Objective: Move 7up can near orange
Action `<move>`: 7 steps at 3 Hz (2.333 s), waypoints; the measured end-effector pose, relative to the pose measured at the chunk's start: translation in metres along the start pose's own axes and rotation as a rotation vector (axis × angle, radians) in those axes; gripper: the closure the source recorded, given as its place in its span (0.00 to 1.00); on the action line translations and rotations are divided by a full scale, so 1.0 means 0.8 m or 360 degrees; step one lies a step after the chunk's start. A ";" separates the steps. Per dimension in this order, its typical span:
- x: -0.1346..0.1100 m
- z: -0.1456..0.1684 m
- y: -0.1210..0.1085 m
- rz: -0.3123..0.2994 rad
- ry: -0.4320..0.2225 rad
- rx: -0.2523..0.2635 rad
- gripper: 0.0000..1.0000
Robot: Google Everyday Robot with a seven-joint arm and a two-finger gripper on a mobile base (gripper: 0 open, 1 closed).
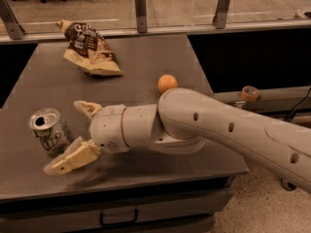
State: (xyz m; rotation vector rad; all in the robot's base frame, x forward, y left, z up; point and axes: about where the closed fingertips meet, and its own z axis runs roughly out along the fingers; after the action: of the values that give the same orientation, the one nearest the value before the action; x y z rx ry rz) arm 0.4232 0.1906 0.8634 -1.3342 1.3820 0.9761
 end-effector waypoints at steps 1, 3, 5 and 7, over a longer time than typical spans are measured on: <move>-0.001 0.019 -0.003 0.0002 -0.0026 -0.0048 0.37; 0.011 -0.003 -0.009 0.0049 0.0004 0.0075 0.83; 0.027 -0.171 -0.053 0.0044 0.0249 0.0702 1.00; 0.031 -0.285 -0.101 0.0010 0.0356 0.1121 1.00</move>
Offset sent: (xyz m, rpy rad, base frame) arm 0.0131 0.0123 -0.0132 0.0307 0.0337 0.0223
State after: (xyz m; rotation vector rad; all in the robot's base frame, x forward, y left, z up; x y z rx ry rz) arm 0.4821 -0.0425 0.8979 -0.9108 1.6868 0.2808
